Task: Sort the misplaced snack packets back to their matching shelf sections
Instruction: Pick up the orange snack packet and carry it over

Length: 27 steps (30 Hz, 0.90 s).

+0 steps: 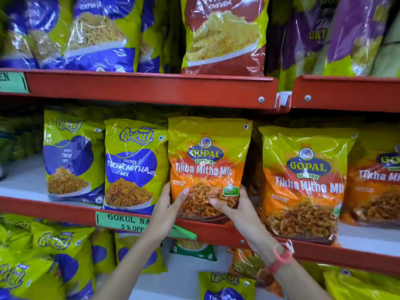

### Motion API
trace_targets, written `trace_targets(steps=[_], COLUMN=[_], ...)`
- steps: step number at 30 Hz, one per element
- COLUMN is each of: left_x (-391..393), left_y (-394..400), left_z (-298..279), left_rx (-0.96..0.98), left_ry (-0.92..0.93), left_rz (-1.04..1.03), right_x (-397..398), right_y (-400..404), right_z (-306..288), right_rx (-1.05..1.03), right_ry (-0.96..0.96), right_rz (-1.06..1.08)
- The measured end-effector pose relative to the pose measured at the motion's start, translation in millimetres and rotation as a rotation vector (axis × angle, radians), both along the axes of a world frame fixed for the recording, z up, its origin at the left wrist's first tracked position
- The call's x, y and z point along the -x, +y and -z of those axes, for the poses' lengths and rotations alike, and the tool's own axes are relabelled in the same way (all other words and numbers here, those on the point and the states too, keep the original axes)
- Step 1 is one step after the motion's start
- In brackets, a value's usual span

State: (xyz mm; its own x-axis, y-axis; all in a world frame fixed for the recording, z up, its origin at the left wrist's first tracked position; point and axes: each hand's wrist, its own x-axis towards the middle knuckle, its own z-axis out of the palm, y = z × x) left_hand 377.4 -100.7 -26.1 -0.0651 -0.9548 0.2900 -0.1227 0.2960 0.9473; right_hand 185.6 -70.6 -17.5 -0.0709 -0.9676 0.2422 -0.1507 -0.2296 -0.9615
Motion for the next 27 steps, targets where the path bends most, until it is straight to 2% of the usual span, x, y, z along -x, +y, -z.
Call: trace_targets(steps=[6,12,27], left_x=[-8,-11,-13], left_y=[9,36,110], left_z=[5,-11,-35], left_rx=[0.155,0.246,0.274], left_ry=[0.037,0.1,0.092], left_rz=[-0.007,-0.02,0.016], right_x=[5,7,8], right_y=[9,32,111], right_z=[8,-4,-21], right_rx=[0.159,0.258,0.244], right_ry=[0.019,-0.028,-0.053], right_rz=[0.059,0.032,0.055])
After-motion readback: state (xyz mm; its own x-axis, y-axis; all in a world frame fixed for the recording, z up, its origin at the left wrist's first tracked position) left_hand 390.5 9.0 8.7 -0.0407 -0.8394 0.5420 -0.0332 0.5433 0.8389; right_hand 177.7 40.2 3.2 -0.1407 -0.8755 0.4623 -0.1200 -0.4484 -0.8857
